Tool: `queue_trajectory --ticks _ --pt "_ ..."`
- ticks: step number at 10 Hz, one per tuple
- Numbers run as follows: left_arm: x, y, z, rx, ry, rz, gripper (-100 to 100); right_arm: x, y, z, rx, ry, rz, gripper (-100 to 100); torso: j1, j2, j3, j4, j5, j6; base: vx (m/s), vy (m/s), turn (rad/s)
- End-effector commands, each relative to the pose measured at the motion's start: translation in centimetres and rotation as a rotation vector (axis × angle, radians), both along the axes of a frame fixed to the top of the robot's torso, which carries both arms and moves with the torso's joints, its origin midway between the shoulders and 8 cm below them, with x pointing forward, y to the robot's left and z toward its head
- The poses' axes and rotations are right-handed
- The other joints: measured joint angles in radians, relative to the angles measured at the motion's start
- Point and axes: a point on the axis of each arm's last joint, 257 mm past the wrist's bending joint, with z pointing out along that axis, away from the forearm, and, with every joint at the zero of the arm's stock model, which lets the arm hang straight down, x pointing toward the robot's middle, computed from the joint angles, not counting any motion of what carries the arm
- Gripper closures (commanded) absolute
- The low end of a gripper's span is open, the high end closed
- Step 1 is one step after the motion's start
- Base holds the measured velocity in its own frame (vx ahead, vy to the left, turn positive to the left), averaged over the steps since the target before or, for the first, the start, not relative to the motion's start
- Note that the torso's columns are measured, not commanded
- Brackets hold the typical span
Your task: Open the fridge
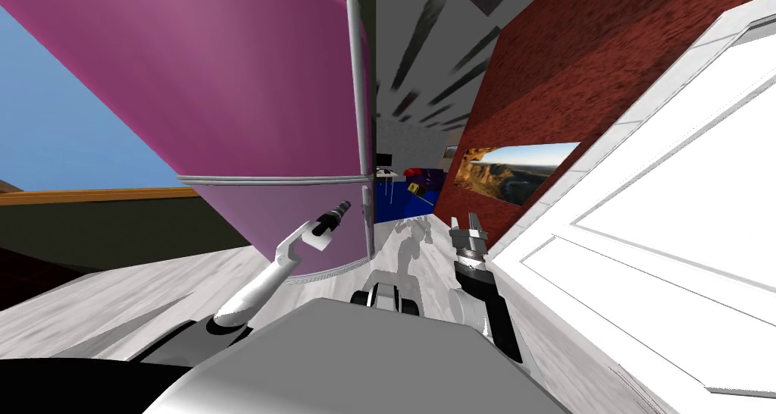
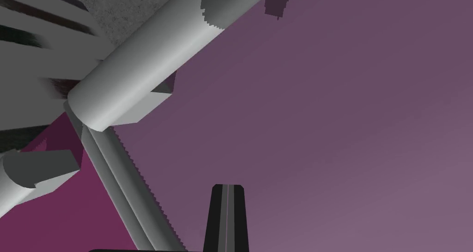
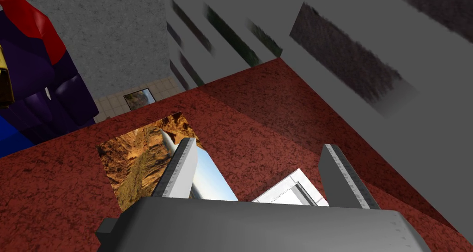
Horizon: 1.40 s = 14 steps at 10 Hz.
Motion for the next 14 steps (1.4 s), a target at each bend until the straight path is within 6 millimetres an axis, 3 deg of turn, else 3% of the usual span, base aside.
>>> queue_trajectory --ticks 1,4,6,7,10,12,13,14 --pt "1.8 -2.1 -1.0 -0.023 -0.001 -0.047 100 0.0 0.0 0.0 0.0 0.0 0.0 0 0.0 0.003 0.002 0.001 0.0 0.0 -0.209 0.088 -0.156" --pt "4.4 -1.5 0.2 -0.015 -0.018 -0.033 100 0.0 0.0 0.0 0.0 0.0 0.0 0 0.002 0.017 0.011 0.006 0.001 -0.001 -0.187 0.059 -0.017" --pt "4.7 0.2 -2.2 -0.011 0.03 0.001 100 0.0 0.0 0.0 0.0 0.0 0.0 0 -0.002 0.002 0.001 0.001 -0.001 0.0 0.01 -0.022 0.0" --pt "5.9 -3.3 -1.5 -0.031 0.0 -0.072 100 0.0 0.0 0.0 0.0 0.0 0.0 0 0.001 0.003 0.002 0.001 0.0 0.0 -0.184 0.088 -0.134" --pt "8.3 -2.9 0.2 -0.022 -0.021 -0.061 100 0.0 0.0 0.0 0.0 0.0 0.0 0 0.002 0.018 0.012 0.006 0.001 -0.001 -0.206 0.054 -0.025" --pt "8.7 -1.0 -2.7 -0.018 0.034 -0.022 100 0.0 0.0 0.0 0.0 0.0 0.0 0 -0.001 0.0 0.0 0.0 -0.001 0.0 0.025 -0.016 0.0" --pt "9.8 -4.7 -1.7 -0.032 0.0 -0.098 100 0.0 0.0 0.0 0.0 0.0 0.0 0 0.001 0.002 0.001 0.0 0.0 0.0 -0.177 0.049 -0.115" --pt "10.6 -4.3 -1.5 -0.027 0.0 -0.09 100 0.0 0.0 0.0 0.0 0.0 0.0 0 0.005 0.018 0.01 0.005 0.001 0.001 -0.312 0.091 -0.113"
